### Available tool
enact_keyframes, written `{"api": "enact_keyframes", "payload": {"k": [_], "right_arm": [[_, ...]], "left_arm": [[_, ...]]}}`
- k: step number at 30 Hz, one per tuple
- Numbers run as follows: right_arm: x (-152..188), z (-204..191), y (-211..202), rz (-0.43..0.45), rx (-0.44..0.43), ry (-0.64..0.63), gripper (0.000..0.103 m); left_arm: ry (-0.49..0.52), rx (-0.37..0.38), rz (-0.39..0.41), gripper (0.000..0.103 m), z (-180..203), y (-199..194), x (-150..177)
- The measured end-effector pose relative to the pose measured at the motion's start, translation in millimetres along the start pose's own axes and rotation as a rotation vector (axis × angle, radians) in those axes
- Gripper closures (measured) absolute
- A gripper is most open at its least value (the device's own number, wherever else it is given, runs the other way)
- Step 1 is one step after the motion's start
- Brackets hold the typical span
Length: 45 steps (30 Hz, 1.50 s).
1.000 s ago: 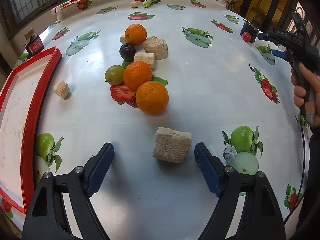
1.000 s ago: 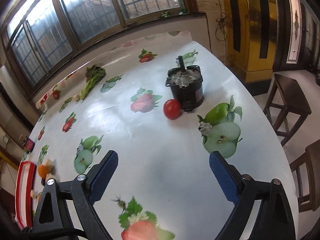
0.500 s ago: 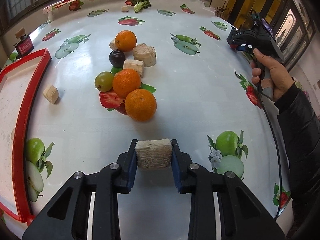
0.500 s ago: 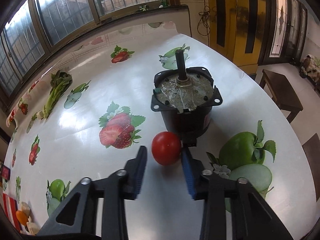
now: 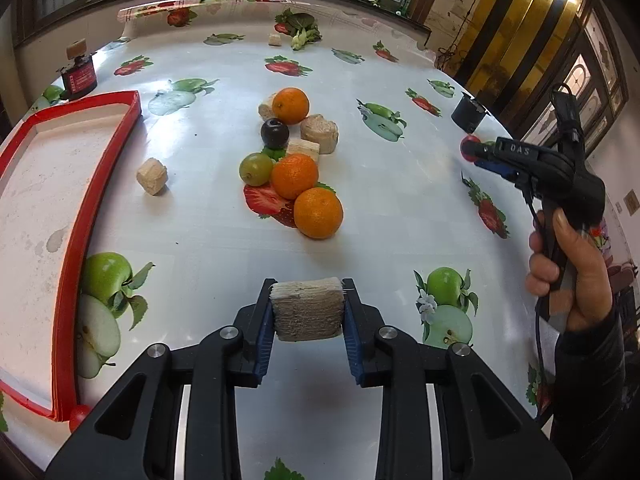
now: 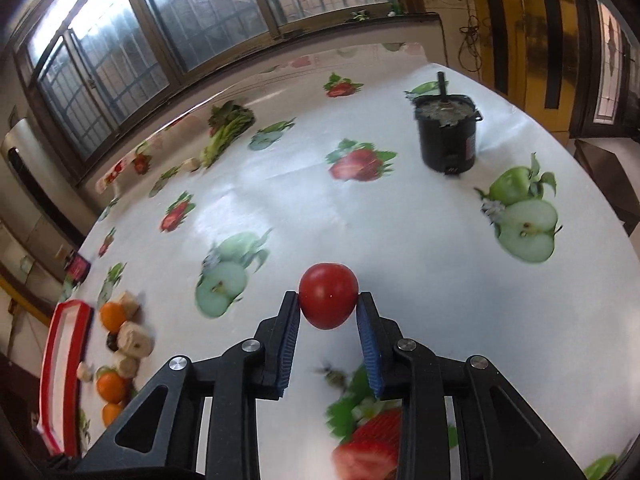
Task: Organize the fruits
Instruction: 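Carry the beige cube and red tomato over the red-rimmed tray with both grippers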
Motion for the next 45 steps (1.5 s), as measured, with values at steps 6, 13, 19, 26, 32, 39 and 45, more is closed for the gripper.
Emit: {"api": "enact_keyframes", "payload": {"k": [6,13,19,26,32,39,45], "right_arm": [[39,-57,-26,-0.027,-0.111,-0.040,0.073],[61,-117,-53,-0.026,-0.201,-0.121,0.073],[82,-159,-62,-0.045,-0.264,-0.174,0.073],[102,-193,-65,-0.078,-0.315,-0.220,0.073],[116,-220,-68,-0.093,-0.346,-0.271,0.073],[126,-252,-69,-0.109,-0.393,-0.321,0.073],[135,-280,-69,-0.120,-0.433,-0.363,0.073]], "left_arm": [[-0.014,-0.015,0.046,0.075,-11,-19,1],[-0.052,-0.042,0.090,0.075,-31,-37,3],[-0.084,-0.073,0.120,0.075,-51,-52,4],[-0.118,-0.101,0.146,0.075,-71,-66,5],[-0.143,-0.119,0.165,0.075,-87,-76,4],[-0.185,-0.150,0.196,0.075,-112,-93,5],[-0.236,-0.198,0.215,0.075,-146,-106,7]]}}
Point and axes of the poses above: each gripper's, at about its wrist camera, not at the fingertips, and y roughly the way its jaws point, z to its right, x to its underside, the point moved 9 cm from there along y, roughly the way its jaws point, and after that the axes turned 3 degrees about z, right-handed, at the moved point
